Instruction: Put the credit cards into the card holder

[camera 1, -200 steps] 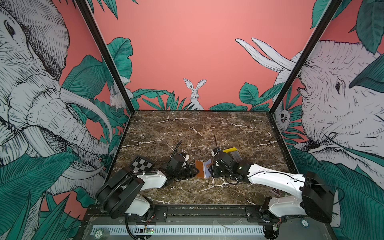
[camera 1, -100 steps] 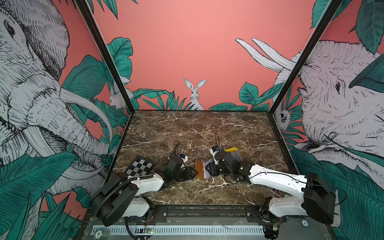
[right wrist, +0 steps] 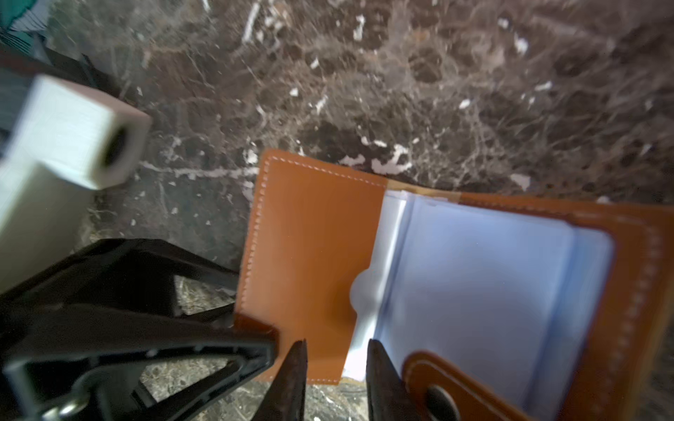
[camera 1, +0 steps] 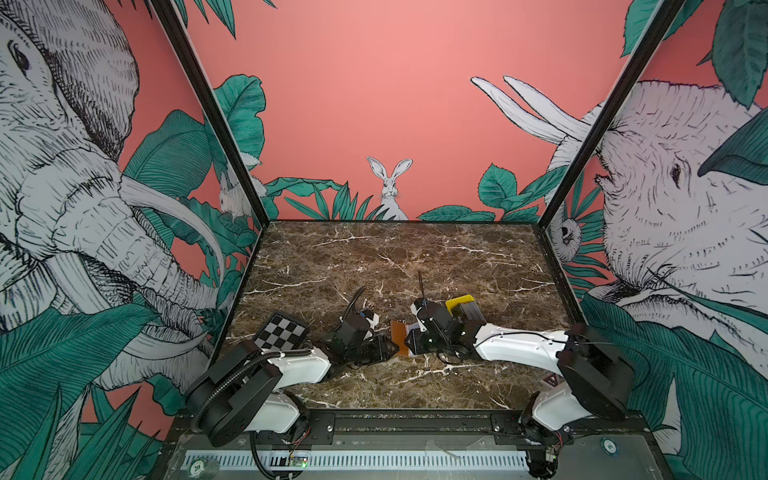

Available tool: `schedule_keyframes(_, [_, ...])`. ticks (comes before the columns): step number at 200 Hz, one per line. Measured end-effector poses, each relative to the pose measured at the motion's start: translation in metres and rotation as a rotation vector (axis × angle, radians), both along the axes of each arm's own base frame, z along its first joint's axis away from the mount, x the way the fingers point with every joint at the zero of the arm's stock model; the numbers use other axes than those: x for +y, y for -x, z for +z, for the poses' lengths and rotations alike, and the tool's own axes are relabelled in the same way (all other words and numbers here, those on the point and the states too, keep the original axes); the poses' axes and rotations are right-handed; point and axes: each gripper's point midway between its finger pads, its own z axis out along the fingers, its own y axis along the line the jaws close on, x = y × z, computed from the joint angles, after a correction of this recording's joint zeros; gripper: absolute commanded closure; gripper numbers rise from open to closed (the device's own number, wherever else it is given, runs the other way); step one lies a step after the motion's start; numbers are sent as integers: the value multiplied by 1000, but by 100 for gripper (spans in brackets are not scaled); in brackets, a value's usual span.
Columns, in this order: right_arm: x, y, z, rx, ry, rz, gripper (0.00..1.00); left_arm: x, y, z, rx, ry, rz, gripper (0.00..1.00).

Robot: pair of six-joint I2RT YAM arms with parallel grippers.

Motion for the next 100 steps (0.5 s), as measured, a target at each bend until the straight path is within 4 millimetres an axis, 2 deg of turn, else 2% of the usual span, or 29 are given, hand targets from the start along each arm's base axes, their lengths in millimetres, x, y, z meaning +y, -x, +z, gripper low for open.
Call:
schedule_keyframes(21, [-2, 0, -10, 17, 24, -12, 61, -3, 2, 1, -2, 6, -5, 52])
schedule_keyframes(61, [-9, -5, -14, -8, 62, -39, 55, -1, 9, -1, 4, 9, -6, 51])
schedule_keyframes(77, [-9, -7, -18, -20, 87, -42, 55, 3, 11, 8, -6, 12, 3, 51])
schedule_keyframes(100, [-7, -11, -20, -45, 115, -45, 54, 13, 11, 38, -77, 37, 28, 51])
